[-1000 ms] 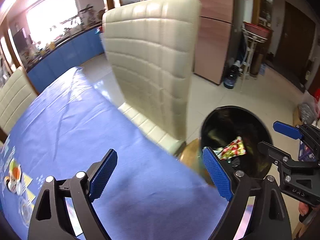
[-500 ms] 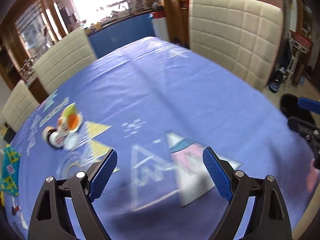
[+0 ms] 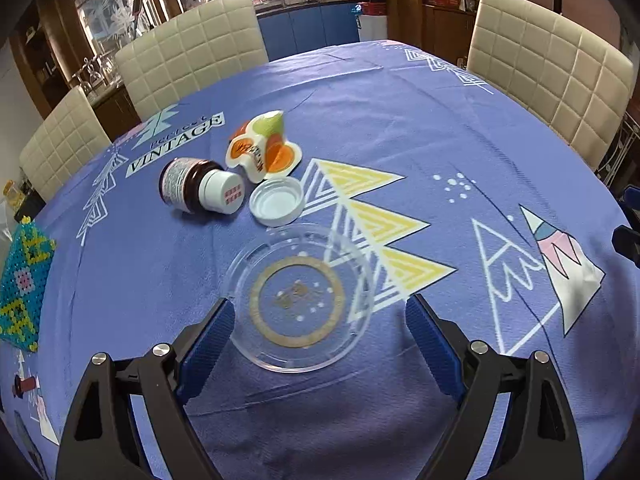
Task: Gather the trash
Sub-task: 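Move both tools back over the table, then lower the open left tool around the clear plastic dish and close it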
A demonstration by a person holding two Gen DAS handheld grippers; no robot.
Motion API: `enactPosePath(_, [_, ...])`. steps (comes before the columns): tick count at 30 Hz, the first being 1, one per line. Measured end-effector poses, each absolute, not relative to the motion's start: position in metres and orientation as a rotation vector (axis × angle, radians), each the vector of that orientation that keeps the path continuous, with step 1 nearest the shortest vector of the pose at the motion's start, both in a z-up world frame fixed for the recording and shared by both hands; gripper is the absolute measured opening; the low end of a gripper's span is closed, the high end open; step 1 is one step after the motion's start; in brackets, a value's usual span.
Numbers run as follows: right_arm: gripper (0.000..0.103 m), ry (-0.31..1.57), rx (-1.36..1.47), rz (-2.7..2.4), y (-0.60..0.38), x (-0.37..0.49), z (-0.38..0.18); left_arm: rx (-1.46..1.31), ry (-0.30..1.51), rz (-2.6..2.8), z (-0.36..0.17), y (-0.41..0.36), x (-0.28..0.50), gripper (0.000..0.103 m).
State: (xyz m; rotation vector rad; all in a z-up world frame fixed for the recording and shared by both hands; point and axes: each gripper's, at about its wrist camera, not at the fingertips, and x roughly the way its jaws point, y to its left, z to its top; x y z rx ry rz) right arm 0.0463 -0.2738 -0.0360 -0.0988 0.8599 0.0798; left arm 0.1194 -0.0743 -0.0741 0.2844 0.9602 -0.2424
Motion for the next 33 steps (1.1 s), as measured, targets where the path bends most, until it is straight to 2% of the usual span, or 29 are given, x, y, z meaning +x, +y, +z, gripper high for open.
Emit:
enactPosePath(16, [0.066, 0.877, -0.178, 0.146, -0.207, 0.081, -0.038, 0.286, 0.932, -0.278, -0.082, -0.047, 0.13, 0.085])
enactPosePath(26, [0.067, 0.877, -0.177, 0.161, -0.198, 0.086, -0.038, 0.274, 0.916, -0.268, -0.079, -0.033, 0.132, 0.085])
enactPosePath(33, [0.067, 0.883, -0.175, 0.159, -0.2, 0.085, -0.04, 0.238, 0.94, -0.261, -0.086, -0.027, 0.139, 0.091])
